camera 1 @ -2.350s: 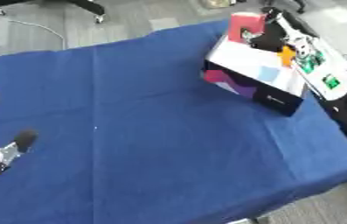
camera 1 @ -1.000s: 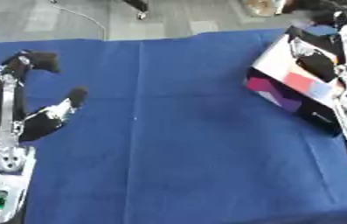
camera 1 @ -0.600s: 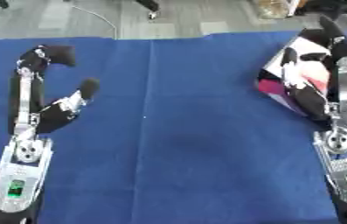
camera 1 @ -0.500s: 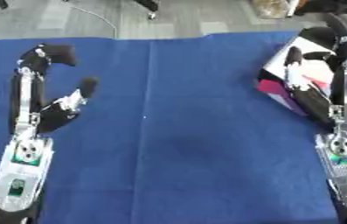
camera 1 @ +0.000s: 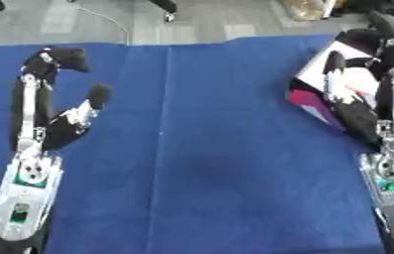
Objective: Pick up the objects with one hand, pass them to the other hand, and then place them into the box on the other side of the table.
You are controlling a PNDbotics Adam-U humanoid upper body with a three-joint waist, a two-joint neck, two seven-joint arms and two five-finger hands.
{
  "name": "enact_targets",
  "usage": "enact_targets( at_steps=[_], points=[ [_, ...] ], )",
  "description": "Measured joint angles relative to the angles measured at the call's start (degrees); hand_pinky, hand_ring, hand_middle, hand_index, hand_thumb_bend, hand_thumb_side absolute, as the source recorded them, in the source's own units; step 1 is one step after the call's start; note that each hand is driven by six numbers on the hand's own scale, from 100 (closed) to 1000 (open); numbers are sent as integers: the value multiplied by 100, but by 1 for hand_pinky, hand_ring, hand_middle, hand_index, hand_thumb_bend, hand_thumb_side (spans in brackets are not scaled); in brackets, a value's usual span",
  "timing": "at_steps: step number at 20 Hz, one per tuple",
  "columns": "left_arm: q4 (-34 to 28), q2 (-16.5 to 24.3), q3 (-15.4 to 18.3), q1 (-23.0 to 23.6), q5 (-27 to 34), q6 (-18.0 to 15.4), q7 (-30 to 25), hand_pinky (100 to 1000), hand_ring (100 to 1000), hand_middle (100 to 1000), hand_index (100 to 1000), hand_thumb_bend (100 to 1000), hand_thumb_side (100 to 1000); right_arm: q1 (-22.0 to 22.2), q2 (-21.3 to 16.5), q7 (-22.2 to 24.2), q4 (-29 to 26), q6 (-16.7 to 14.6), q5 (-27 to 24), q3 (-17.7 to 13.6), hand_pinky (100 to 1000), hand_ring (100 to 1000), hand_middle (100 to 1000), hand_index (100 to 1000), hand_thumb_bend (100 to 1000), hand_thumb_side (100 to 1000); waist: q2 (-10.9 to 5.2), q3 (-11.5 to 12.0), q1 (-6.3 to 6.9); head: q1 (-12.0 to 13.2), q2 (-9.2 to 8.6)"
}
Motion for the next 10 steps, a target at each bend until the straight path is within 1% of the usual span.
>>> enact_targets(
  at_steps=[3, 10],
  points=[
    [-10, 0, 1, 4, 0, 0, -1, 848, 562, 560, 676, 666, 577, 2, 0, 38, -4, -3, 11, 9, 612, 814, 722, 922, 163, 483, 0, 40, 0, 1, 0],
    [-35, -1, 1, 13, -1, 11, -12, 847, 558, 556, 676, 667, 579, 3, 0, 82, -20, 2, 21, 11, 609, 811, 717, 921, 148, 479, 0, 35, 0, 1, 0]
  ],
)
